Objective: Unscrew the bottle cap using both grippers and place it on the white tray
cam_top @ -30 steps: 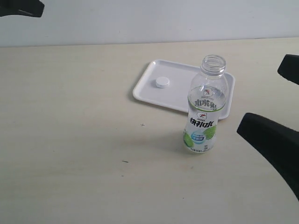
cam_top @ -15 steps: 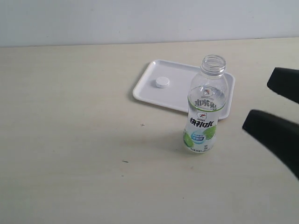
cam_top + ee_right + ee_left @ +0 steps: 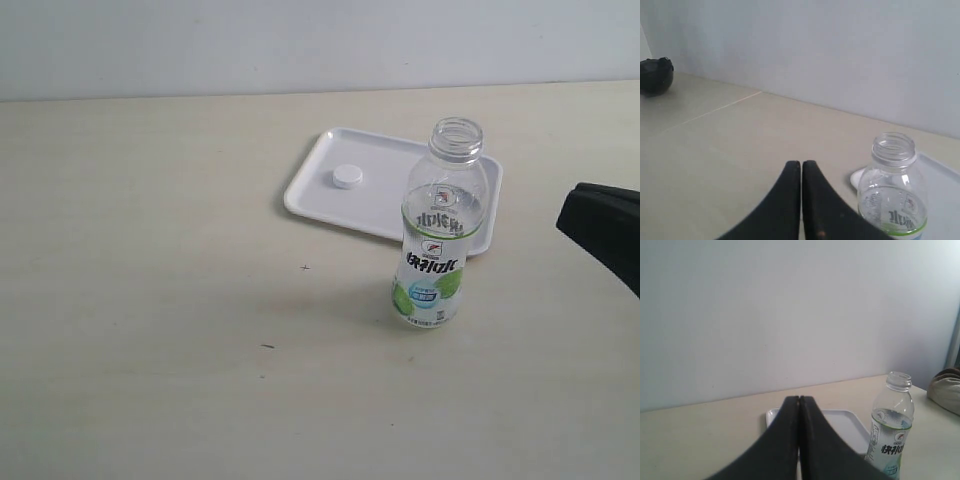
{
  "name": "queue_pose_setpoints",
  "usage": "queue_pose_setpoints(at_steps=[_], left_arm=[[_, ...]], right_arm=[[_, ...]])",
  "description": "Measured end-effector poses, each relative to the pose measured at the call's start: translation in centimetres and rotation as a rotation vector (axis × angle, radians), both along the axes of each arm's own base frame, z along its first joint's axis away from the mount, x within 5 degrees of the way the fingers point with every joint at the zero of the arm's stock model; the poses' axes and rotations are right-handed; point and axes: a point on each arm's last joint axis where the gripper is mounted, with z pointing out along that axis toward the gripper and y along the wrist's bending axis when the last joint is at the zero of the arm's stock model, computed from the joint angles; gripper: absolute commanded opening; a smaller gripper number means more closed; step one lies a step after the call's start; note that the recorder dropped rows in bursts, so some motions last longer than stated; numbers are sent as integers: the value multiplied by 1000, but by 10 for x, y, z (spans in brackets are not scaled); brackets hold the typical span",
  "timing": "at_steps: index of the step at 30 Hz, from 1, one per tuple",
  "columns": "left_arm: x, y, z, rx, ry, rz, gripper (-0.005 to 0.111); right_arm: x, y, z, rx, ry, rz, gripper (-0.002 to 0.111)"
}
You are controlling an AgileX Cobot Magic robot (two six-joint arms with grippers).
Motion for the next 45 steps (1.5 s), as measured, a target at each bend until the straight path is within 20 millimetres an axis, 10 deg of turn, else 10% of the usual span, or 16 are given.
queue_pose_setpoints(at_steps=[14,23,45], left_arm=[[1,-1,-6,4,17,-7,0],[1,-1,-6,4,17,-7,0],[1,-1,-7,4,19,-7,0]], right_arm=[[-2,-2,2,13,-9,-29,2],[-29,-56,-45,140,-125,-666,2],[-29,-61,-49,137,-90,-730,2]])
